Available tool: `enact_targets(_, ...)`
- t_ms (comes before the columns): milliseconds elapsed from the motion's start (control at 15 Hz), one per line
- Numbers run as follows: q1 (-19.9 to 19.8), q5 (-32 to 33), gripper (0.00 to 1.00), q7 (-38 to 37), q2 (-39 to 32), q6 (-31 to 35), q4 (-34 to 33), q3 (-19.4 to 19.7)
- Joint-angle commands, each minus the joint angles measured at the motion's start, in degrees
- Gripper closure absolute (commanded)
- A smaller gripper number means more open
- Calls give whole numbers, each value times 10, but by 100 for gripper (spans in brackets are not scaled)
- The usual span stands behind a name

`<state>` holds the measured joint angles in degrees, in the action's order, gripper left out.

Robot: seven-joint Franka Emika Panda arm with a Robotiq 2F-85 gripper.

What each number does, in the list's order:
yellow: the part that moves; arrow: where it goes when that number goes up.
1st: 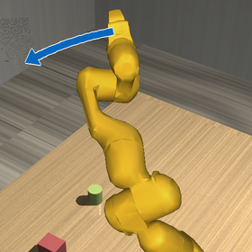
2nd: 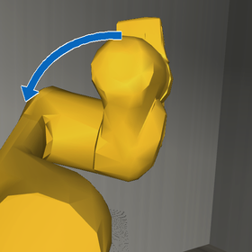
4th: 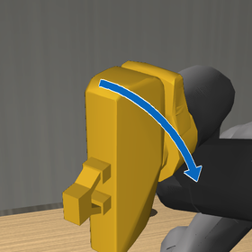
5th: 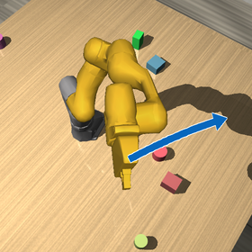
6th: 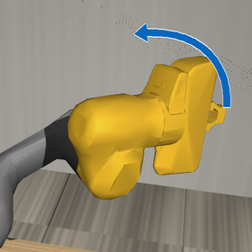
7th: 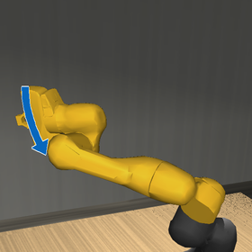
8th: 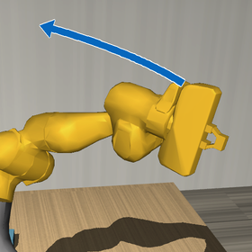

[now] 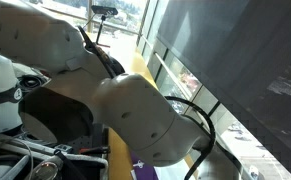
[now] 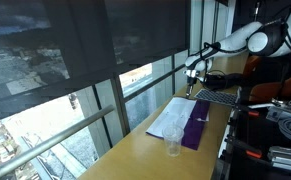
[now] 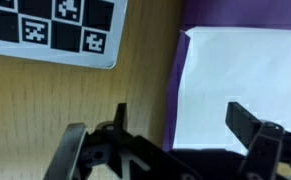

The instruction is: Close the purple file

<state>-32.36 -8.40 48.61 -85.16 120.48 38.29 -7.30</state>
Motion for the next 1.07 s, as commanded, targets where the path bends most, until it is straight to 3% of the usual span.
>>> enact_targets(0,-6,-23,0,23,0,-26,-5,-8)
enact_targets(467,-9,-37,2,35,0,-55,6,-9)
enact_targets(533,-9,-40,11,35,0,-60,6,-9)
enact_targets(600,-10,-43,27,35,0,-64,6,-10)
enact_targets(667,-10,-45,28,35,0,-68,7,-10)
enact_targets(1000,-8,-51,66,35,0,-85,6,-10)
